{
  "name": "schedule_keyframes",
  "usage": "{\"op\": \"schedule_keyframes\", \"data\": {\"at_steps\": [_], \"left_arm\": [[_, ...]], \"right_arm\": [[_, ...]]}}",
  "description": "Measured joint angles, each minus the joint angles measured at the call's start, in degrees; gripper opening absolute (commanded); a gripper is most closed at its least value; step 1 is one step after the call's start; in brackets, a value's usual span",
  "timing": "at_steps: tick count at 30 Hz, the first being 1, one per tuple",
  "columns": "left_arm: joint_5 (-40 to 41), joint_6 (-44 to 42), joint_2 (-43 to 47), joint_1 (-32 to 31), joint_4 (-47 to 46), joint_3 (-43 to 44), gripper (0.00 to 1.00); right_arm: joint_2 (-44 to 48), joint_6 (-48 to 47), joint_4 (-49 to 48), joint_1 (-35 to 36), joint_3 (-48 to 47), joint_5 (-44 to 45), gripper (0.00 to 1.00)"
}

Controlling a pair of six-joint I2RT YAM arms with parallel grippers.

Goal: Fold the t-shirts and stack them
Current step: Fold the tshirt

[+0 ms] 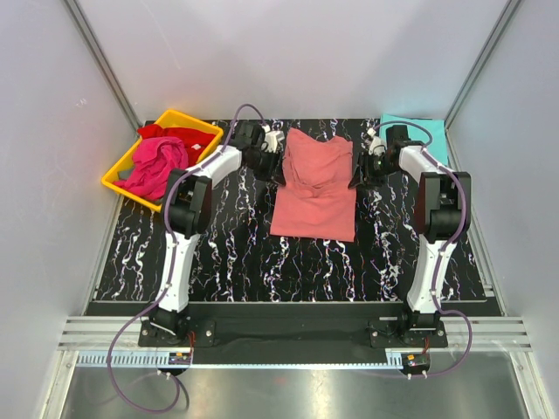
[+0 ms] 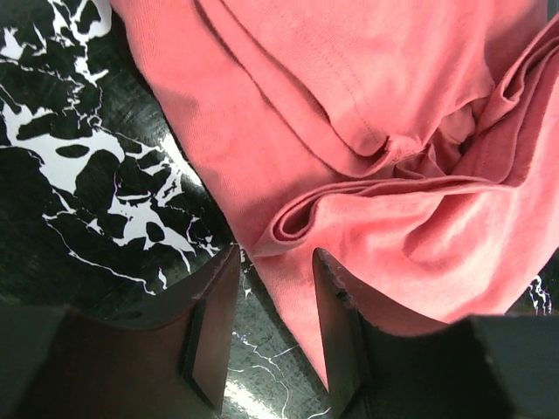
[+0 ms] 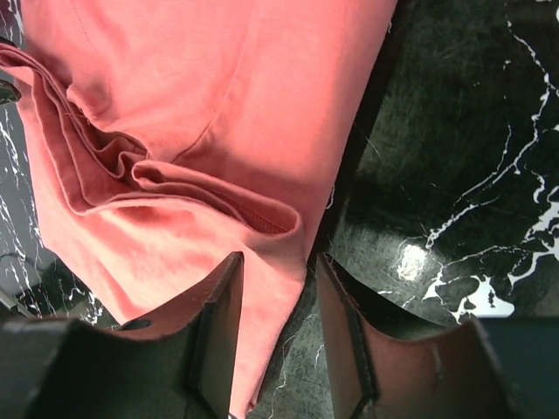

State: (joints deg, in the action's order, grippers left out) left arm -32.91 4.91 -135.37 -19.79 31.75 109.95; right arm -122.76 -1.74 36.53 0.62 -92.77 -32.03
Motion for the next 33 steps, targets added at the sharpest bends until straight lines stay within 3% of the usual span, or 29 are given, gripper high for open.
{"op": "schedule_keyframes", "data": {"at_steps": [5,7,8,9,11,20,28,32,33], "left_arm": [[-0.6,-0.2,-0.8,0.0,0.1,1.5,0.39],[-1.0,-0.2,-1.4,0.0,0.0,1.9,0.31],[-1.2,-0.1,-1.6,0.0,0.0,1.9,0.24],[-1.4,-0.1,-1.8,0.0,0.0,1.9,0.10],[-1.6,0.2,-2.1,0.0,0.0,1.9,0.00],[-1.1,7.8,-1.2,1.0,-6.6,-1.7,0.00],[-1.2,13.8,-0.1,2.2,-12.0,-5.1,0.00],[-1.5,15.1,0.0,2.3,-13.1,-5.1,0.15],[-1.8,15.6,0.0,2.3,-13.3,-5.1,0.22]], "right_arm": [[-1.0,-0.2,-0.5,0.0,-1.0,-0.8,0.43],[-1.4,-0.2,-0.8,0.0,-1.0,-1.4,0.39],[-1.5,-0.2,-1.0,0.0,-1.0,-1.7,0.33],[-1.7,-0.3,-1.3,0.0,-1.0,-2.0,0.17],[-1.8,-0.5,-2.0,0.0,-0.9,-2.1,0.01],[0.5,0.8,-9.7,-1.8,7.0,-1.7,0.00],[2.2,1.6,-12.2,-3.0,8.1,-1.7,0.00],[3.0,2.5,-13.2,-3.0,8.3,-1.9,0.13],[3.0,2.9,-13.4,-3.1,8.3,-2.0,0.16]]}}
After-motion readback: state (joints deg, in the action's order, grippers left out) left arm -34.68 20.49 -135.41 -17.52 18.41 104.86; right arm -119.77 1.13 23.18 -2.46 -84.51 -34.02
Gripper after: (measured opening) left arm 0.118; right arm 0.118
